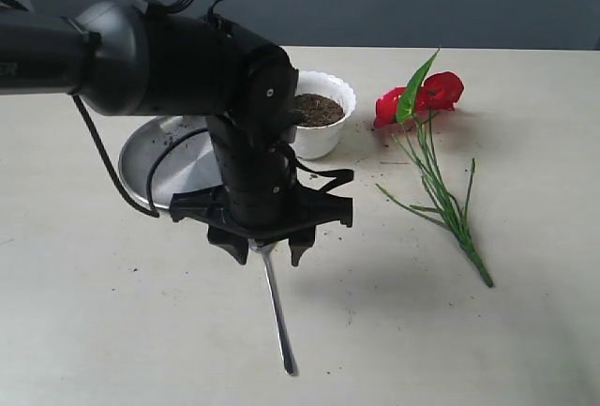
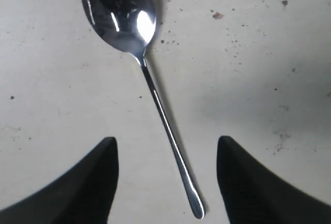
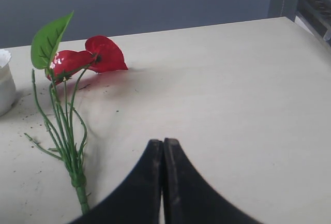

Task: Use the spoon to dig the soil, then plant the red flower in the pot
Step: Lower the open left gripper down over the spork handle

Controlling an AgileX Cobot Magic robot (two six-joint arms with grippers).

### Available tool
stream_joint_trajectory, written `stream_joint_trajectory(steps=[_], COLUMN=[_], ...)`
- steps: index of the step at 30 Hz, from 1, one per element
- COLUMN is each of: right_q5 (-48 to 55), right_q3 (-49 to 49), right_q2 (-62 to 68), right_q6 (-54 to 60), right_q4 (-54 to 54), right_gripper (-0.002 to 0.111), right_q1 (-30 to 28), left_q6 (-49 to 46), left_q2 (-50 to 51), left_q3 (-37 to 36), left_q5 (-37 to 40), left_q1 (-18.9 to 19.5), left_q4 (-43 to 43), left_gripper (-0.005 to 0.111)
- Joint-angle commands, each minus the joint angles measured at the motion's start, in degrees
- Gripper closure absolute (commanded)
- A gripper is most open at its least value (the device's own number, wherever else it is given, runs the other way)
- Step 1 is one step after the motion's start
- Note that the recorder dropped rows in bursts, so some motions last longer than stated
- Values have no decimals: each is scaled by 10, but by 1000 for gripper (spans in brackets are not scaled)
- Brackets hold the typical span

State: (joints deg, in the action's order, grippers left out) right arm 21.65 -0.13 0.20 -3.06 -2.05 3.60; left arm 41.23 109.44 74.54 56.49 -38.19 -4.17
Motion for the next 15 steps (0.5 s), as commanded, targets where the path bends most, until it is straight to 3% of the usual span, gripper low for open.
stream_joint_trajectory(steps=[1,15], right_q5=[-6,-6], right_q3=[1,1], right_q2=[-2,-2], right_q6=[3,3], right_q4=[0,0], right_gripper=[108,108], right_q1=[-2,-2], left_q6=[42,170], left_q2=[20,54], left_q3=[3,68], left_q5=[5,14], left_q1=[-3,-3], left_q4=[-4,15], left_gripper=[53,53])
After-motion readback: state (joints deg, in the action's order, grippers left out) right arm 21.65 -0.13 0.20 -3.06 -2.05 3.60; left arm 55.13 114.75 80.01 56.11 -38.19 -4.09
